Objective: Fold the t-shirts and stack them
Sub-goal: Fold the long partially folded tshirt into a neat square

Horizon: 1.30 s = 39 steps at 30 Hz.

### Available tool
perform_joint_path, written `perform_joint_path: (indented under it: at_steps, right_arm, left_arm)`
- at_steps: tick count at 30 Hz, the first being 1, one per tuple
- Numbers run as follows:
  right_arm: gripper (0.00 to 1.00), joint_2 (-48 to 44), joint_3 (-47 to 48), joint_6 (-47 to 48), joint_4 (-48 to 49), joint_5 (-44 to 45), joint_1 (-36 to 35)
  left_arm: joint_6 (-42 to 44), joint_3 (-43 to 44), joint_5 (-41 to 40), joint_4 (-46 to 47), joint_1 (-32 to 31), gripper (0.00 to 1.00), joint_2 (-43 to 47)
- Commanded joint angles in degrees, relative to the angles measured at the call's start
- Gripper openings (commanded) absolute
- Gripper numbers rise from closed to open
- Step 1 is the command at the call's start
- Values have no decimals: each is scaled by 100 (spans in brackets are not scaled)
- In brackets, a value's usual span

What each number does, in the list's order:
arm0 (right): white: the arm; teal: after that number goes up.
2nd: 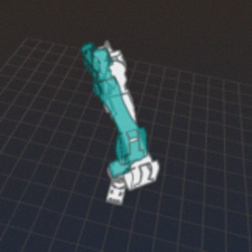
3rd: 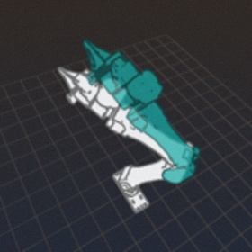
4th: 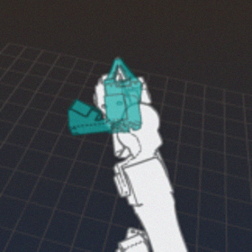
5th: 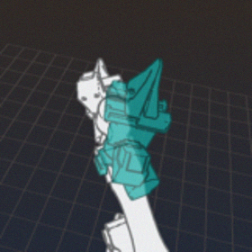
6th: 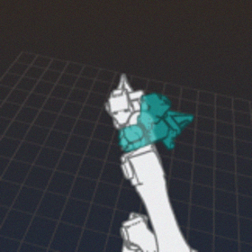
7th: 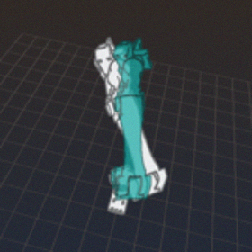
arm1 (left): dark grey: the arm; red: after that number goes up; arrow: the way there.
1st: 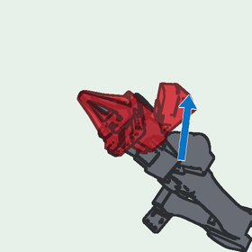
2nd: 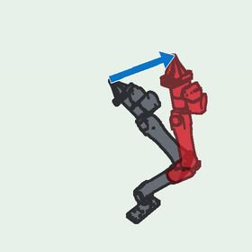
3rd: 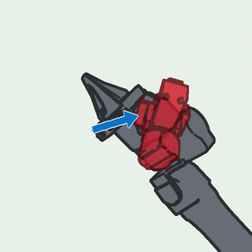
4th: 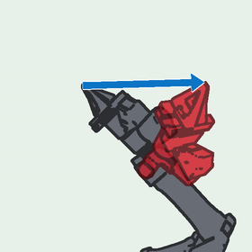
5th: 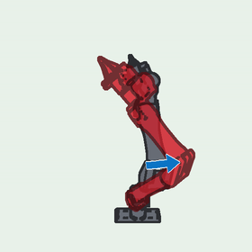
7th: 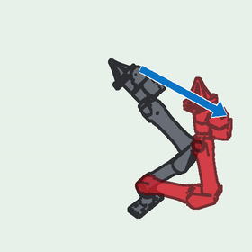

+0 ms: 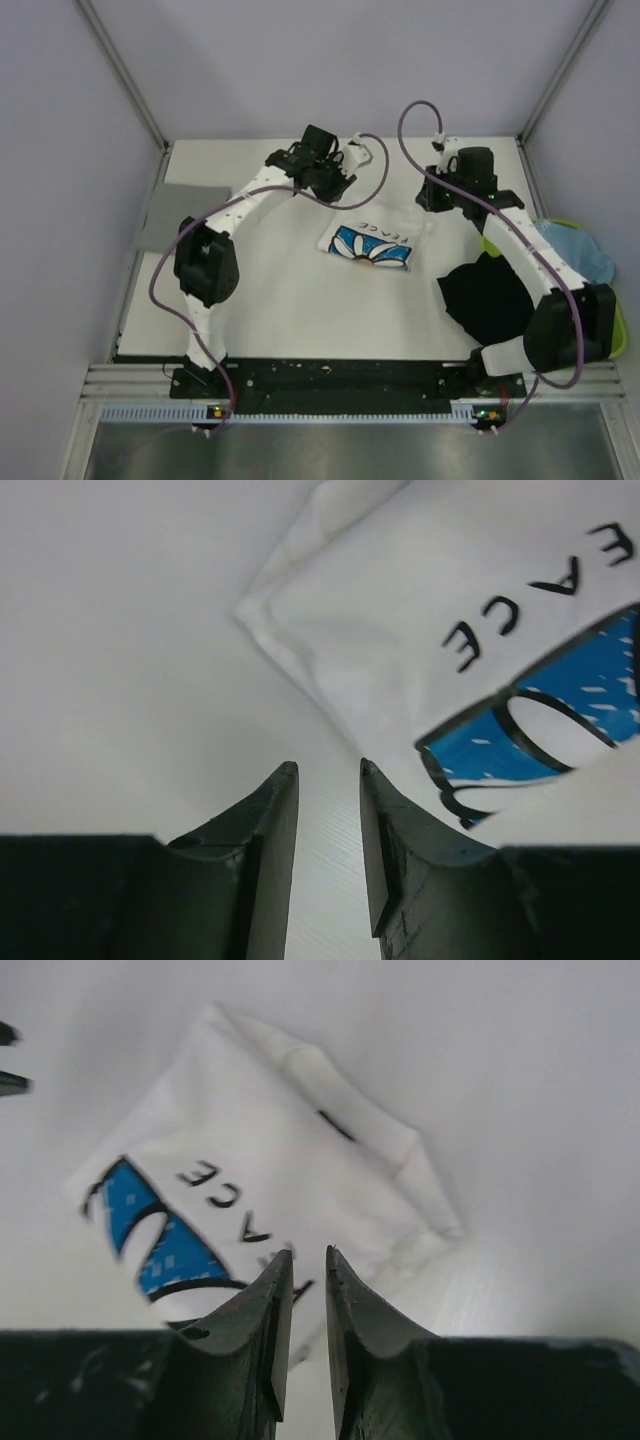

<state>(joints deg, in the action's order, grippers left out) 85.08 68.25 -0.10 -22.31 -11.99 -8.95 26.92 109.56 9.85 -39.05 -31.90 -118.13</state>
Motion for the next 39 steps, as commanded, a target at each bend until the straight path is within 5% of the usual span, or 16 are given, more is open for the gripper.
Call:
perform_joint_path:
  at_steps: [1, 6, 20, 31, 39]
  right_arm:
    - [14, -711, -837, -1421, 225, -805, -869]
    - [0, -537, -1990, -2292, 1246, -911, -1118]
    - [0, -790, -3160, -2900, 360, 38, -582]
    - [46, -951, -1904, -2381, -450, 373, -54]
    - [57, 456, -1182, -2477, -73, 47, 121]
  left_arm:
    - [-485, -926, 1290, 20, -27, 32, 580]
    - [-810, -1288, 1512, 20, -36, 32, 238]
    - [-574, -1771, 853, -261, -27, 34, -36]
    - [-345, -1868, 763, -472, -53, 40, 1098]
    - [-687, -2157, 1178, 291, -378, 40, 845]
